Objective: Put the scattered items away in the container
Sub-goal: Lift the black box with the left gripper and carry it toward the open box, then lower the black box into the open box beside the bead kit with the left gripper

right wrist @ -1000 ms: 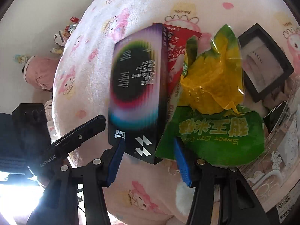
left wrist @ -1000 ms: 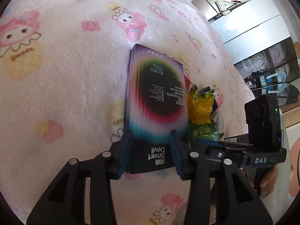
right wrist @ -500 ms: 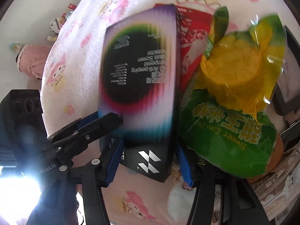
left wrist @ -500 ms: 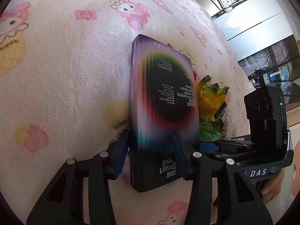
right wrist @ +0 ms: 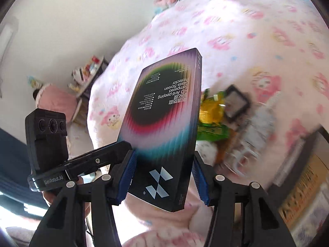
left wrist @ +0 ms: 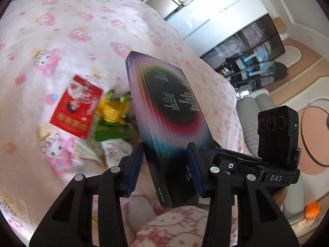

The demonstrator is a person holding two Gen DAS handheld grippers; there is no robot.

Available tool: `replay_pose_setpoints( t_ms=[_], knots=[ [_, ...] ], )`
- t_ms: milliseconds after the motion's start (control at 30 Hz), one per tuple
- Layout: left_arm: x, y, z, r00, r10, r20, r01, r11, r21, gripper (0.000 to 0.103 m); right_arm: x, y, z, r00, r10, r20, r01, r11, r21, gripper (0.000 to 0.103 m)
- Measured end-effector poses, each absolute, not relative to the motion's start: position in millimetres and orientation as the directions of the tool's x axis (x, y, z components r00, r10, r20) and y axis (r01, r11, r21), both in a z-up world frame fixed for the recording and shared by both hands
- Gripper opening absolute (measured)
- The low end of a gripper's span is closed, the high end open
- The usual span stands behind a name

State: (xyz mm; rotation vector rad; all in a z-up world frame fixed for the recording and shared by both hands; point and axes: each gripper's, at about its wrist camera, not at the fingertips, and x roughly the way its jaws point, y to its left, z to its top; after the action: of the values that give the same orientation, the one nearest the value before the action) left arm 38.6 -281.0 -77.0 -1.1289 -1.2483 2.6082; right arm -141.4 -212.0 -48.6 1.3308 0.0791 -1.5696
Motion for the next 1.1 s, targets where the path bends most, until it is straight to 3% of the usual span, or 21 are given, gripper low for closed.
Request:
replay_pose_setpoints(
  t_ms=[267, 533, 800, 1100],
  knots=[
    [-37, -129, -44, -0.577, 0.547, -0.607, 0.074, -0.705, -0.706, 0.044, -137, -34, -6, -0.088, -0.639, -0.764, 0.601, -0.646, 0.471, 0.050],
    [-92, 5, -69, -0.366, 0.621, -0.693, -0.022, -0.750, -0.661, 0.044, -153, 126, -37, -0.183, -0.590, -0.787, 0.424, -0.769, 0.478, 0.050],
    [-89, 27, -113, -0.308, 0.604, -0.735, 0.011, -0.770, -0.638, 0.046, -151, 152, -101, -0.133, -0.596, -0.792, 0.326, -0.781, 0.533, 0.050],
    [-93, 16, -139, -0.325, 0.517, -0.792, 0.126, -0.806, -0.578, 0.046, -161, 127, -116, -0.123, -0.597, -0.793, 0.340, -0.776, 0.531, 0.052]
  ],
)
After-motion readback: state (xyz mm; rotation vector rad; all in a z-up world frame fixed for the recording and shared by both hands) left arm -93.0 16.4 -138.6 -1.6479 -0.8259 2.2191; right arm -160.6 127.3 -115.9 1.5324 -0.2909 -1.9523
